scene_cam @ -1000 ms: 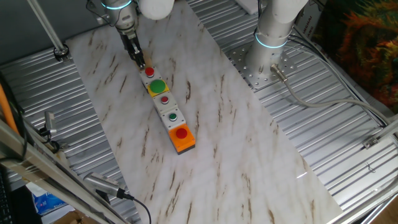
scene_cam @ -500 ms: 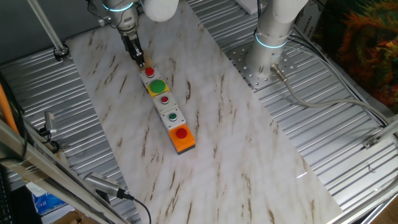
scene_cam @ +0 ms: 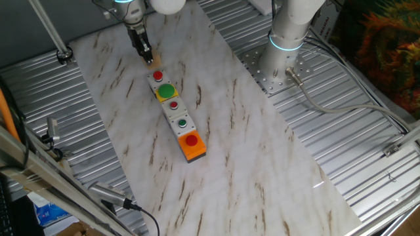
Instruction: Pick up the small block on the left and move it to the right
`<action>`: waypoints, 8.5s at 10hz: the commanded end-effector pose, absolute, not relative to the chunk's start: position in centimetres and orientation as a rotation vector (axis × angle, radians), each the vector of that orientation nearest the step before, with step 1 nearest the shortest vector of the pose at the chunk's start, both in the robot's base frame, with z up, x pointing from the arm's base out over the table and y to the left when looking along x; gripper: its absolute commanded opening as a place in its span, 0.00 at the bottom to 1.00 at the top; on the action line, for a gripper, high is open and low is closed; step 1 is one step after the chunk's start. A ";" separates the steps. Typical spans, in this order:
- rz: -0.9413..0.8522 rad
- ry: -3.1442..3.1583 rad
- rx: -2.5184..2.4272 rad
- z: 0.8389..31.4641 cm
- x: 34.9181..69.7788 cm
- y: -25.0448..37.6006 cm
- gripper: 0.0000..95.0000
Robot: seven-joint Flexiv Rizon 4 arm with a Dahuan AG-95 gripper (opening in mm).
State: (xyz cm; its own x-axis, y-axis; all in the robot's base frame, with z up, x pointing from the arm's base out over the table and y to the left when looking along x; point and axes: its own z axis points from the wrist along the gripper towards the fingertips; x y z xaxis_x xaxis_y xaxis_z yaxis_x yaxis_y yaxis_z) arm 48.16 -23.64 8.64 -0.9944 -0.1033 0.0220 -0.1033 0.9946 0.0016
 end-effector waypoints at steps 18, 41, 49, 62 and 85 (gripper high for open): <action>-0.007 -3.108 -0.035 17.9 53.8 -3.3 0.00; -0.033 -3.155 -0.186 17.1 50.8 7.9 0.00; -0.088 -3.133 0.247 17.1 50.8 7.9 0.00; -0.037 -3.134 0.236 17.7 50.8 8.4 0.00; 0.003 -3.134 -0.030 14.2 52.0 27.7 0.00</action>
State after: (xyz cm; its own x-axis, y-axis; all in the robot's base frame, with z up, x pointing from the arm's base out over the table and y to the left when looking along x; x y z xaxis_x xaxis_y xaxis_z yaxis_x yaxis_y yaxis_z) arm 51.79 27.99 13.73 -0.9998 0.0161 0.0085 0.0161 0.9999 -0.0040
